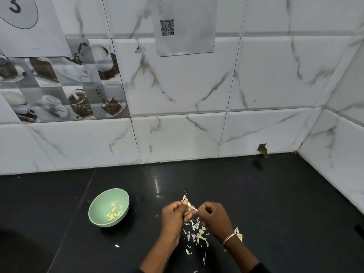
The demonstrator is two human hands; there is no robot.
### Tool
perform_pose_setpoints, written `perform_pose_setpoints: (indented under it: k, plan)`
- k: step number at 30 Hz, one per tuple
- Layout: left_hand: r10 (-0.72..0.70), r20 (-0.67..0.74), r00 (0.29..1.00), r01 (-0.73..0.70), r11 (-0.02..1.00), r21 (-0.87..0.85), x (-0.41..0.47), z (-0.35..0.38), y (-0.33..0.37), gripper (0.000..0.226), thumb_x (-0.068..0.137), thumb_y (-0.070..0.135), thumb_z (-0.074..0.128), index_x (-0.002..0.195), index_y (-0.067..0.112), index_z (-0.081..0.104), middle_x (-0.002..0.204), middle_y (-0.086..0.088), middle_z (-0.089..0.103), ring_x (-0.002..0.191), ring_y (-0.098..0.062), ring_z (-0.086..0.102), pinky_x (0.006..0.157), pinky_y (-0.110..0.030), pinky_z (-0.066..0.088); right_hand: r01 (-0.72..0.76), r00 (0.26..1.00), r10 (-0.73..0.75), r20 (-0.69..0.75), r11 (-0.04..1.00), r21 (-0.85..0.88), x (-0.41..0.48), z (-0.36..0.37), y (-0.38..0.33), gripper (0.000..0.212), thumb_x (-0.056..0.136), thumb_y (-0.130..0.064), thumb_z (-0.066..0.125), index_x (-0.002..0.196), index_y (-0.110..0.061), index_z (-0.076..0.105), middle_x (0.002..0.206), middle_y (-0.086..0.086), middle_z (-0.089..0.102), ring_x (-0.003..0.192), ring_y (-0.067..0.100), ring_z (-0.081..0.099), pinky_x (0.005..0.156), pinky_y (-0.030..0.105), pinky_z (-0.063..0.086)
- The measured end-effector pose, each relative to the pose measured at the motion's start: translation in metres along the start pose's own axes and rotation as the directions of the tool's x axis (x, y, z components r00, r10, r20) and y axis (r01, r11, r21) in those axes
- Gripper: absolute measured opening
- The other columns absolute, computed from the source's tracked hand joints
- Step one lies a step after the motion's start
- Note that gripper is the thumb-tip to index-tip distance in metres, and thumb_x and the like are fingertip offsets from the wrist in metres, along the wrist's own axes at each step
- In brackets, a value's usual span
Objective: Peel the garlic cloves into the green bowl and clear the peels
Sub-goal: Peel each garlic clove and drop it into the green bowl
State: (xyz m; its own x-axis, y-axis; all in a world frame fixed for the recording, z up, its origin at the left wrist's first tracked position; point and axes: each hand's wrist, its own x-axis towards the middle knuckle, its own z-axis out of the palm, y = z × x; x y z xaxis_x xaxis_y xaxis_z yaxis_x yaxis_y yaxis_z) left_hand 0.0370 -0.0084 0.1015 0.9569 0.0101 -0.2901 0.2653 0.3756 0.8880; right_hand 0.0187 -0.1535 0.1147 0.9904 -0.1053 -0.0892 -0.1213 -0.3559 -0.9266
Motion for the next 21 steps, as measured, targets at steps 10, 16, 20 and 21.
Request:
perform_pose_setpoints:
  k: [10, 16, 20, 21]
  plan:
    - [-0.161, -0.030, 0.986, 0.156, 0.978, -0.139, 0.005, -0.008, 0.002, 0.016, 0.100, 0.004, 0.057, 0.096, -0.008, 0.066, 0.098, -0.028, 0.073, 0.090, -0.032, 0.076, 0.073, -0.025, 0.063, -0.099, 0.995, 0.100, 0.028, 0.995, -0.033, 0.003, -0.002, 0.024, 0.030, 0.094, -0.011, 0.048, 0.068, -0.002, 0.060, 0.057, 0.007, 0.061, 0.045, 0.015, 0.057, 0.047, 0.029, 0.044]
    - [-0.157, -0.035, 0.987, 0.152, 0.980, -0.126, 0.004, -0.011, -0.004, 0.014, 0.093, -0.005, 0.062, 0.100, -0.017, 0.065, 0.097, -0.032, 0.071, 0.090, -0.035, 0.075, 0.074, -0.026, 0.063, -0.125, 0.990, 0.137, 0.034, 0.963, -0.240, 0.008, -0.004, 0.037, 0.017, 0.085, -0.011, 0.066, 0.071, -0.002, 0.065, 0.058, 0.011, 0.070, 0.043, 0.012, 0.063, 0.048, 0.025, 0.055]
    - [-0.135, -0.030, 0.990, 0.133, 0.990, -0.055, 0.002, -0.013, -0.008, 0.017, 0.094, -0.001, 0.064, 0.097, -0.018, 0.066, 0.091, -0.029, 0.071, 0.088, -0.034, 0.075, 0.071, -0.024, 0.062, -0.156, 0.986, 0.165, 0.021, 0.962, -0.224, 0.013, -0.005, 0.043, 0.015, 0.084, -0.005, 0.060, 0.080, -0.014, 0.071, 0.067, 0.008, 0.073, 0.047, 0.013, 0.064, 0.052, 0.032, 0.059]
    - [-0.121, -0.032, 0.992, 0.120, 0.992, -0.023, 0.001, -0.013, -0.008, 0.017, 0.095, 0.000, 0.064, 0.095, -0.017, 0.066, 0.088, -0.027, 0.072, 0.087, -0.033, 0.075, 0.072, -0.025, 0.062, -0.152, 0.986, 0.162, 0.033, 0.966, -0.212, 0.013, -0.005, 0.042, 0.020, 0.085, -0.006, 0.057, 0.083, -0.019, 0.072, 0.071, 0.007, 0.074, 0.048, 0.011, 0.064, 0.051, 0.030, 0.059]
